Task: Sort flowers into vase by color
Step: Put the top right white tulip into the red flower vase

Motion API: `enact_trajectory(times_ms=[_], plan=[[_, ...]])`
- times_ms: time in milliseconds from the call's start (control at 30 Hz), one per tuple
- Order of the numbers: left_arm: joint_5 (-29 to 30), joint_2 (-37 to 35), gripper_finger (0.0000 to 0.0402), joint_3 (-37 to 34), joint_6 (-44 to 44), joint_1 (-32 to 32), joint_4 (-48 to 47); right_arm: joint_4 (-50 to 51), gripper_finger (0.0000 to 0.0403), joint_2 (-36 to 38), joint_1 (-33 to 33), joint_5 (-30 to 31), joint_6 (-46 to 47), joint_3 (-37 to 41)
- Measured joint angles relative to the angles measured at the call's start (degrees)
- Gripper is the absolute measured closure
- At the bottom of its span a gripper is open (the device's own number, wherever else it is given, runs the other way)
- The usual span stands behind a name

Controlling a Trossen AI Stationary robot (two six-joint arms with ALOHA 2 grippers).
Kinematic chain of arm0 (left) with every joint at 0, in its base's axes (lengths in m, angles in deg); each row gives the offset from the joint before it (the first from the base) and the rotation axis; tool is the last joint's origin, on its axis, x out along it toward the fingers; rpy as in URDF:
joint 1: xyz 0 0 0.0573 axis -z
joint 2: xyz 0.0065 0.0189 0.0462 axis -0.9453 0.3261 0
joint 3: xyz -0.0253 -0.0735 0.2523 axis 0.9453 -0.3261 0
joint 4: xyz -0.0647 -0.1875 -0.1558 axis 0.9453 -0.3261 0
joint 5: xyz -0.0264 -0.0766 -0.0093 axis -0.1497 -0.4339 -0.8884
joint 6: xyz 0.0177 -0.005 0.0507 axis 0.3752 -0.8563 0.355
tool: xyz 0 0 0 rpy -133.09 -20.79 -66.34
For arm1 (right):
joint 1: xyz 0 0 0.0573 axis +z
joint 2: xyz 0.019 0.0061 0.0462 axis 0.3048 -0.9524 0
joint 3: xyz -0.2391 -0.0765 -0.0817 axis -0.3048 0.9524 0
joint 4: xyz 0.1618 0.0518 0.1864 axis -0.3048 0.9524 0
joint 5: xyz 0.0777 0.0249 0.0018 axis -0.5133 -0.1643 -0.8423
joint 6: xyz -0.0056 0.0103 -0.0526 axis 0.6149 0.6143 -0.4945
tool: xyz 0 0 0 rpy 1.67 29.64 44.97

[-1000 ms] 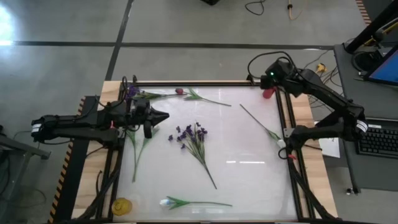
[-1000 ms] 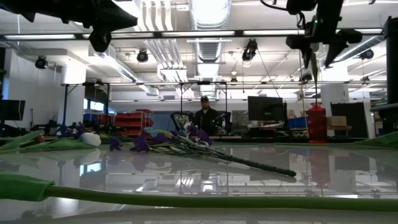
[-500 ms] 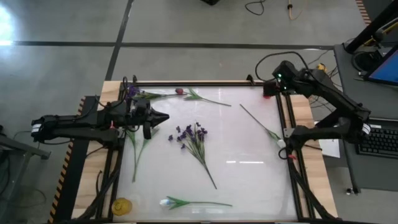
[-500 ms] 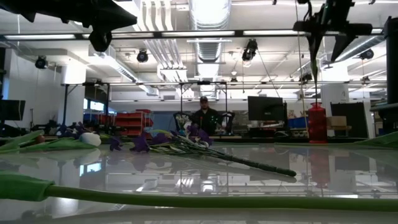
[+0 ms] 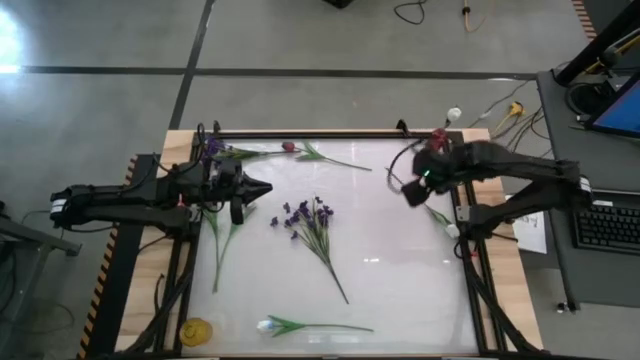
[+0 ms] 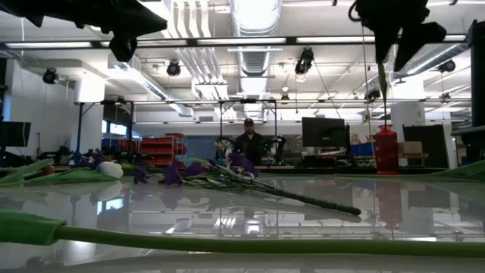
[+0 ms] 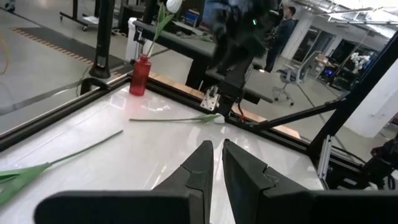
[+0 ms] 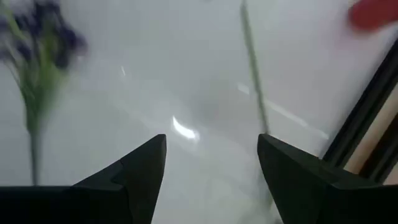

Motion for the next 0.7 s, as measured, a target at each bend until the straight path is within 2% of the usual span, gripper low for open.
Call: enact_trajectory(times_ms=[233, 400, 700], plan=[[0.0, 0.1, 0.0377, 0.0, 0.1, 0.0, 0.0, 1.0, 0.0162, -6.6, 2.6, -5.0, 4.0, 10.4], [-3.0, 0.1, 0.0377, 0.0, -0.6, 0.0, 0.0, 0.5, 0.0164, -10.5, 1.5, -4.7, 4.9, 15.9], [-4.6, 3.1, 0.0377, 0.0, -0.7, 0.2, 0.2, -7.9, 0.0182, -17.6, -6.8, -5.4, -6.8, 21.6]])
